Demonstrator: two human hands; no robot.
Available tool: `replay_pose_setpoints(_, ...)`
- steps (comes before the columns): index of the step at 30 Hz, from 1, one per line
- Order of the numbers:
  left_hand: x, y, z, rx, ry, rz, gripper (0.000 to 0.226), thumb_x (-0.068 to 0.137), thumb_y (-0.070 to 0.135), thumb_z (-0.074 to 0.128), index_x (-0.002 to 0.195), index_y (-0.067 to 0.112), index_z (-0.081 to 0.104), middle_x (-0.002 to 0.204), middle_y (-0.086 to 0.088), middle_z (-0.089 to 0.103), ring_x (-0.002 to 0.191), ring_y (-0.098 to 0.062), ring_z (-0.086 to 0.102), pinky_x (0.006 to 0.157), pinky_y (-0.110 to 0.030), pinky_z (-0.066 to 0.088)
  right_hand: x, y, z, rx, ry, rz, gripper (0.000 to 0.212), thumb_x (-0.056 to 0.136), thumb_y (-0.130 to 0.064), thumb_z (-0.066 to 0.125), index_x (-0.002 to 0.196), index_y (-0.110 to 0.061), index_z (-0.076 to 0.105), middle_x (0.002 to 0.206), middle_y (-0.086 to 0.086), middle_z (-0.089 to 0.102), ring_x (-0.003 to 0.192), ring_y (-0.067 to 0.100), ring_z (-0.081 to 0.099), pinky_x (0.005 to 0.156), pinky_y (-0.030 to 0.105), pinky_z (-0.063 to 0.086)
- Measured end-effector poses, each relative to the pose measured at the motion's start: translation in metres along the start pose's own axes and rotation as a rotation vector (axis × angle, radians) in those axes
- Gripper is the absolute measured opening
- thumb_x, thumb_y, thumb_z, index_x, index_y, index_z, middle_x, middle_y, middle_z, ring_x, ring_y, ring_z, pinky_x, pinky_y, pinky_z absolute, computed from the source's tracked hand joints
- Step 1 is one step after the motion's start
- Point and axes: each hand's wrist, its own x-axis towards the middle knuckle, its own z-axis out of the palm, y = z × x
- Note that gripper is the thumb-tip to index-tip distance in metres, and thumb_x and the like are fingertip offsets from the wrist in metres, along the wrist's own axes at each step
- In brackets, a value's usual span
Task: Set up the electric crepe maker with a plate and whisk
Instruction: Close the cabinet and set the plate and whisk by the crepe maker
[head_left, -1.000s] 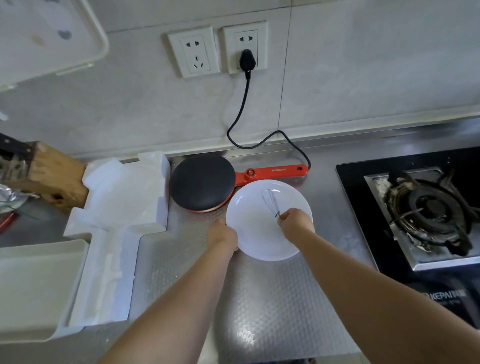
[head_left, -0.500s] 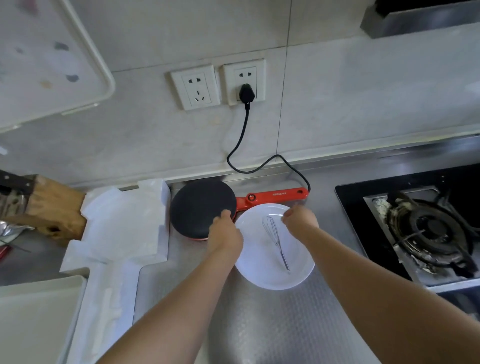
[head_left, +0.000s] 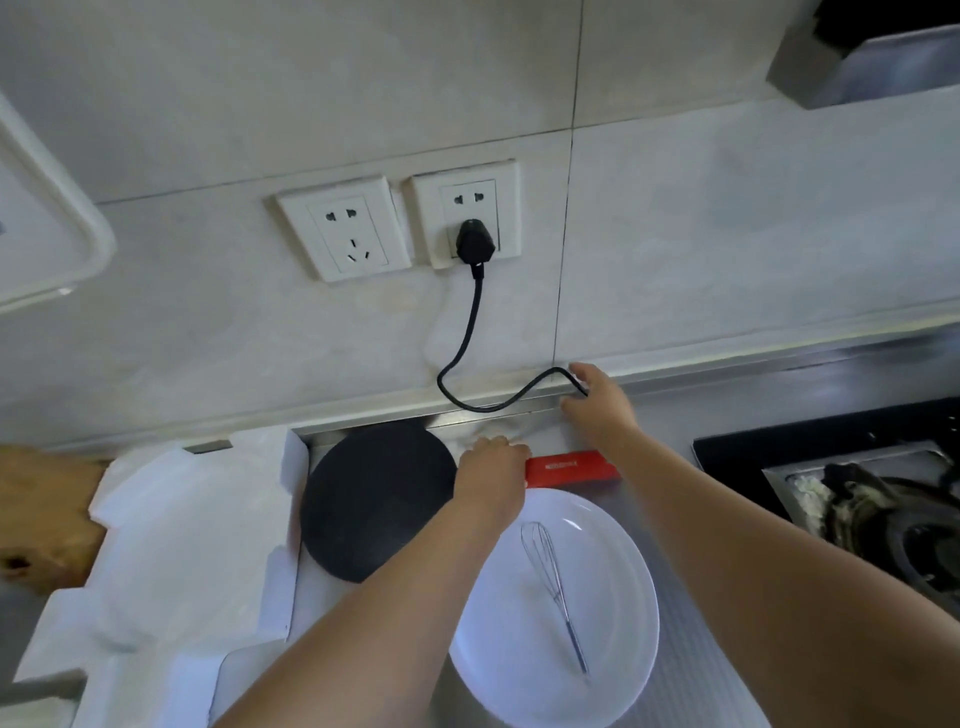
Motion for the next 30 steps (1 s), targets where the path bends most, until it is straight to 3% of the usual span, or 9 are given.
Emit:
replay_pose_setpoints(2,0.003,0.0,0.001,0.007,-0.005,-0.002,0.029,0.091,0.013,0.052,0.117,0.02,0.062,0.115,-0.007,0.061,0.112,-0.03,0.053,0.087,-0.039,0.045,0.007,0.005,0.004,0.037,0.025,0.002,0.049,0.085,-0.007,0.055,0.134,-0.017,0.054,0.13,0.004,0.061,0.118,0.024,0.057,0.089,0.024,0.041)
replay_pose_setpoints(4,0.005,0.0,0.003,-0.004,-0.018,-0.002,0.028,0.089,0.015,0.052,0.114,0.024,0.063,0.112,-0.006,0.063,0.108,-0.03,0.055,0.085,-0.037,0.044,0.013,0.013,0.01,0.021,0.074,-0.009,0.043,0.083,-0.01,0.054,0.125,-0.02,0.059,0.123,0.004,0.064,0.114,0.026,0.058,0.092,0.031,0.046)
replay_pose_setpoints(8,0.007,-0.003,0.003,0.045,-0.033,0.024,0.032,0.092,0.02,0.055,0.122,0.03,0.061,0.116,-0.003,0.061,0.11,-0.03,0.053,0.089,-0.038,0.042,0.012,0.024,0.018,-0.233,0.059,-0.132,0.032,0.085,-0.02,0.056,0.117,-0.023,0.062,0.117,0.002,0.063,0.113,0.028,0.052,0.094,0.039,0.043)
replay_pose_setpoints(15,0.009,-0.005,0.001,0.121,-0.003,0.043,0.035,0.092,0.028,0.058,0.127,0.032,0.061,0.121,-0.004,0.053,0.117,-0.028,0.045,0.093,-0.039,0.039,0.005,0.037,0.032,-0.563,-0.147,-0.214,0.04,0.092,-0.031,0.05,0.132,-0.028,0.054,0.13,0.001,0.053,0.123,0.026,0.046,0.105,0.037,0.034)
replay_pose_setpoints(19,0.007,-0.006,0.004,0.216,0.104,0.078,0.033,0.09,0.025,0.058,0.122,0.033,0.063,0.131,-0.004,0.045,0.12,-0.027,0.04,0.094,-0.036,0.037,0.007,0.024,0.034,-0.771,-0.191,-0.244,0.04,0.094,-0.026,0.044,0.133,-0.029,0.053,0.131,0.003,0.052,0.125,0.028,0.045,0.111,0.039,0.029)
replay_pose_setpoints(25,0.005,0.002,0.01,0.262,0.078,0.01,0.037,0.094,0.021,0.054,0.13,0.029,0.056,0.136,-0.004,0.05,0.12,-0.029,0.046,0.1,-0.039,0.033,0.002,0.023,0.036,-0.659,-0.146,-0.157,0.042,0.093,-0.017,0.041,0.134,-0.017,0.051,0.134,0.006,0.053,0.128,0.028,0.044,0.111,0.036,0.029)
replay_pose_setpoints(30,0.001,0.005,0.006,0.263,0.052,0.005,0.049,0.092,0.019,0.056,0.138,0.031,0.048,0.142,-0.006,0.047,0.131,-0.033,0.039,0.113,-0.044,0.024,-0.012,0.03,0.025,-0.562,-0.167,-0.113,0.048,0.095,-0.025,0.041,0.142,-0.019,0.044,0.145,0.005,0.048,0.133,0.027,0.041,0.11,0.038,0.034)
